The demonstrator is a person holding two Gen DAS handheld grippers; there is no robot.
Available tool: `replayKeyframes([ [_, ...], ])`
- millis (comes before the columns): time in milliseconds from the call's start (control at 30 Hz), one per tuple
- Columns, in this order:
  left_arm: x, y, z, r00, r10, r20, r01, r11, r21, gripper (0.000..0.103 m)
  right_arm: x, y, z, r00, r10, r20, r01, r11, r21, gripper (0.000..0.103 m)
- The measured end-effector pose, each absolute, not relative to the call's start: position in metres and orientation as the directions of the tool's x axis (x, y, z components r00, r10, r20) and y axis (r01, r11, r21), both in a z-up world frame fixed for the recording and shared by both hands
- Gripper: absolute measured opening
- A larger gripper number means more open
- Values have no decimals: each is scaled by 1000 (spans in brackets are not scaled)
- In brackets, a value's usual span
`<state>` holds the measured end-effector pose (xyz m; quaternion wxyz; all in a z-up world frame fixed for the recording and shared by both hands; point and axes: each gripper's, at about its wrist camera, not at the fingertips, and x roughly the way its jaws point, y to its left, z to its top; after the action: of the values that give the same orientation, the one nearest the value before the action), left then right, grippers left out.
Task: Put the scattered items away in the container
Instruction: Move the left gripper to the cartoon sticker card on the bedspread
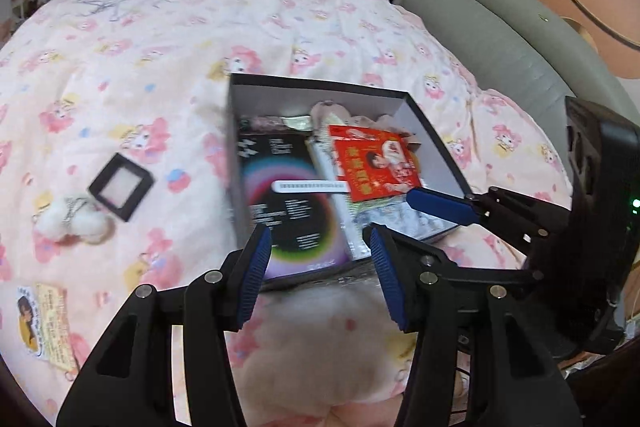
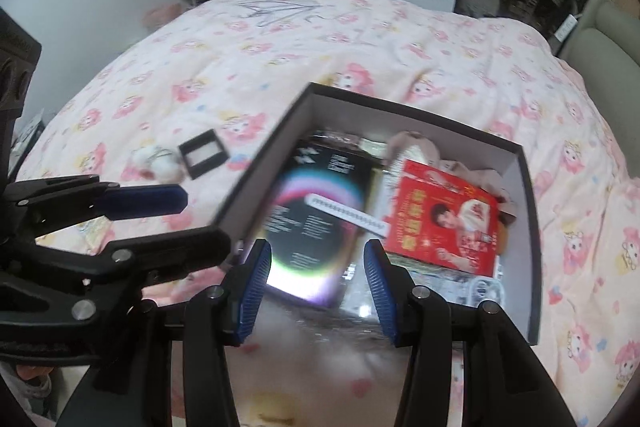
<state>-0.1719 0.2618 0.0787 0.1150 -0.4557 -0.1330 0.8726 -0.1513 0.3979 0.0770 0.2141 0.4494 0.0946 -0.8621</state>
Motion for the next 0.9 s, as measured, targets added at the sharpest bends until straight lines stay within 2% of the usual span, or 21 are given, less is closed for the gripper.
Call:
replayKeyframes([
  [233, -161, 227, 70, -590, 297, -750, 5, -928, -372, 53, -149, 368, 79, -501, -301, -811, 496, -868, 16, 44],
  [600, -123, 150, 47, -610, 154, -777, 237, -900, -365, 53, -153, 289, 55, -400, -387, -831, 611, -788, 73, 44],
  [767, -80, 92, 19, -591, 28, -806, 489, -782, -386, 53, -152, 247, 30, -275, -427, -861, 656, -739, 157, 44],
  [833, -57, 65, -1, -560, -59, -826, 645, -657, -390, 53, -150, 231, 16, -198, -443, -874, 668, -713, 211, 44],
  [900, -42, 47, -19, -518, -106, -849, 732, -568, -376, 53, -145, 213, 2, -143, -445, -884, 687, -688, 235, 44],
])
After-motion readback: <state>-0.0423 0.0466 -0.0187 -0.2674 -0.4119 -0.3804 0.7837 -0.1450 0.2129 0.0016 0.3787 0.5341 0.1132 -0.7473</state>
